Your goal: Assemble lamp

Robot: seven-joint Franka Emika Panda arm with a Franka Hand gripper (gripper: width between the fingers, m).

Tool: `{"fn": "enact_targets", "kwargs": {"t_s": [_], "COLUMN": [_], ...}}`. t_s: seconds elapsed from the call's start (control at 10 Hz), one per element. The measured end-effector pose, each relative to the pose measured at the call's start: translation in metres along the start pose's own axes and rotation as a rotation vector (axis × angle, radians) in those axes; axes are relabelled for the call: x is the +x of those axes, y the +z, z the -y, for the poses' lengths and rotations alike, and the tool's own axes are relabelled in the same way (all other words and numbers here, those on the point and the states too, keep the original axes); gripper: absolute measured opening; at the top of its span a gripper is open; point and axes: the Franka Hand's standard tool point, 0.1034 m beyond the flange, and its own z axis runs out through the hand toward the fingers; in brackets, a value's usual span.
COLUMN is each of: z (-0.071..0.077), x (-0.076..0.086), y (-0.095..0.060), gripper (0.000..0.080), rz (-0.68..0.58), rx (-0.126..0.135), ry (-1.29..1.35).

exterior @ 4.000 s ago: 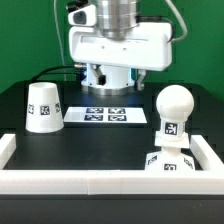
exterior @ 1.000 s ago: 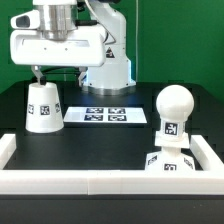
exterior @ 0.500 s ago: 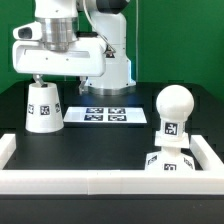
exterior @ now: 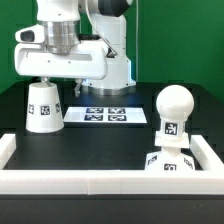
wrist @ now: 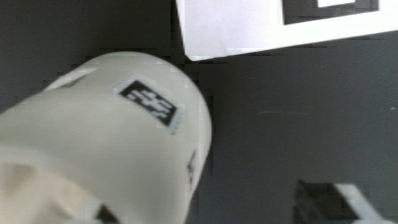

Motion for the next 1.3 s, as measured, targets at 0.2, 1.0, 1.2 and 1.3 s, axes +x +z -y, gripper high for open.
{"fn": "enact_targets", "kwargs": {"t_s": [0.2, 1.0, 1.2, 1.3], "z": [0.000, 0.059, 0.087, 0.097], "x": [0.000, 0.042, 0.065, 0.078], "y": [0.000, -0.032, -0.053, -0.064], "gripper": [0.0108, 0.0044, 0.0044, 0.0044], "rz": [0.000, 0.010, 0.007, -0.007], "rx": [0.000, 0.046, 0.058, 0.062], "ry": [0.000, -0.078, -0.107, -0.118]}}
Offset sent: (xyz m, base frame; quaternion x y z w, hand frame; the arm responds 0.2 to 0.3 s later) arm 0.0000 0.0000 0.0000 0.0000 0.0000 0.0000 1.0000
